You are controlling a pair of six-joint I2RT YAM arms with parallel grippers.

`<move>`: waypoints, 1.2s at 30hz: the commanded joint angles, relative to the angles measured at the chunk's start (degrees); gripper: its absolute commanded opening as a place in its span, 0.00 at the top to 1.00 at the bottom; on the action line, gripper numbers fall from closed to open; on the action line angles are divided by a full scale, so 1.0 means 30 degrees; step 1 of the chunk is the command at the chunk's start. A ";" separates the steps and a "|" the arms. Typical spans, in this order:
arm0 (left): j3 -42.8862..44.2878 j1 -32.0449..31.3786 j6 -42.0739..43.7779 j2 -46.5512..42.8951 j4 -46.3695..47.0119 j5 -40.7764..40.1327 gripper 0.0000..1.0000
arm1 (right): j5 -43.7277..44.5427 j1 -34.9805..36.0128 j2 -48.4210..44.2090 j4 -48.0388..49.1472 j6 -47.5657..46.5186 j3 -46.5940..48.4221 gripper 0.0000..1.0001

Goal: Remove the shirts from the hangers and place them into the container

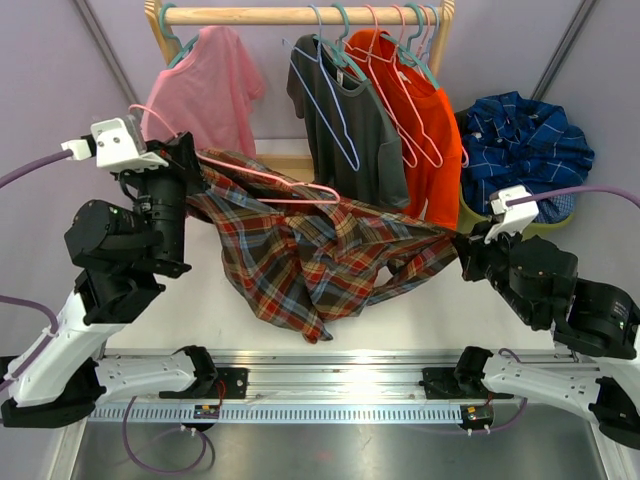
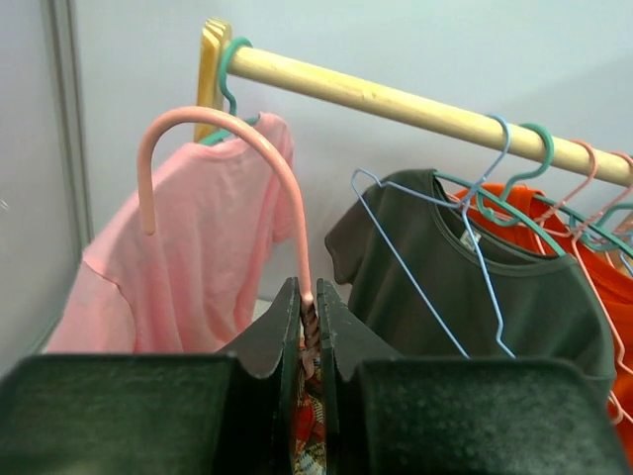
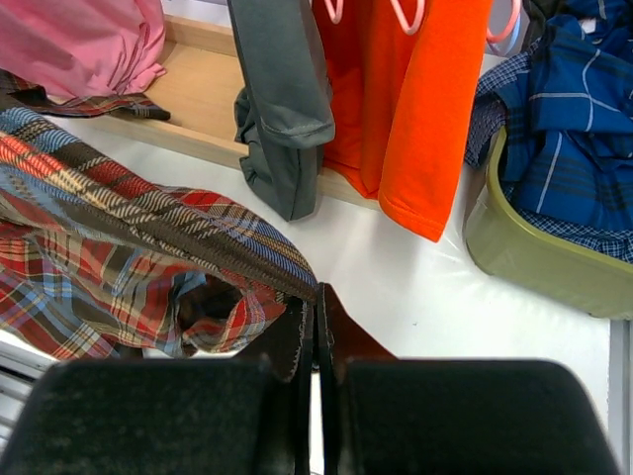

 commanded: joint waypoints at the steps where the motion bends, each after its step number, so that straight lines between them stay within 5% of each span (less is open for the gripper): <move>1: 0.0591 0.0356 -0.2349 -0.0603 -0.2439 -0.0094 1.00 | 0.0921 -0.0070 -0.0645 -0.0447 -0.0149 -0.0343 1.00; 5: 0.0242 0.0326 -0.8321 -0.0165 -0.5502 0.5896 1.00 | -0.1573 -0.0070 -0.0443 0.0960 -0.0471 -0.1367 1.00; 9: -0.1597 0.0268 -1.0883 0.0159 -0.5218 1.0073 1.00 | -0.3766 -0.0099 0.0348 0.2072 -0.0823 -0.1722 1.00; 20: -0.5673 0.0268 -1.3522 -0.1570 -0.2723 1.3884 1.00 | -0.7725 -0.0099 0.1959 0.3395 -0.0912 -0.1900 0.98; 21: -0.5910 0.0268 -1.3552 -0.1483 -0.2460 1.4092 1.00 | -0.8628 -0.0099 0.2164 0.3134 -0.0883 -0.1724 0.88; 22: -0.6029 0.0297 -1.3552 -0.1366 -0.2545 1.4152 1.00 | -0.8985 -0.0099 0.2543 0.2957 -0.0883 -0.1461 0.46; 25: -0.6089 0.0268 -1.2416 -0.0722 -0.3188 1.3744 1.00 | -0.9778 -0.0099 0.3103 0.1961 -0.1028 -0.0231 0.28; 36: -0.3424 0.0297 -1.0037 0.3145 -0.6733 1.3272 1.00 | -1.1185 -0.0070 0.3775 0.0817 -0.1762 0.3522 0.21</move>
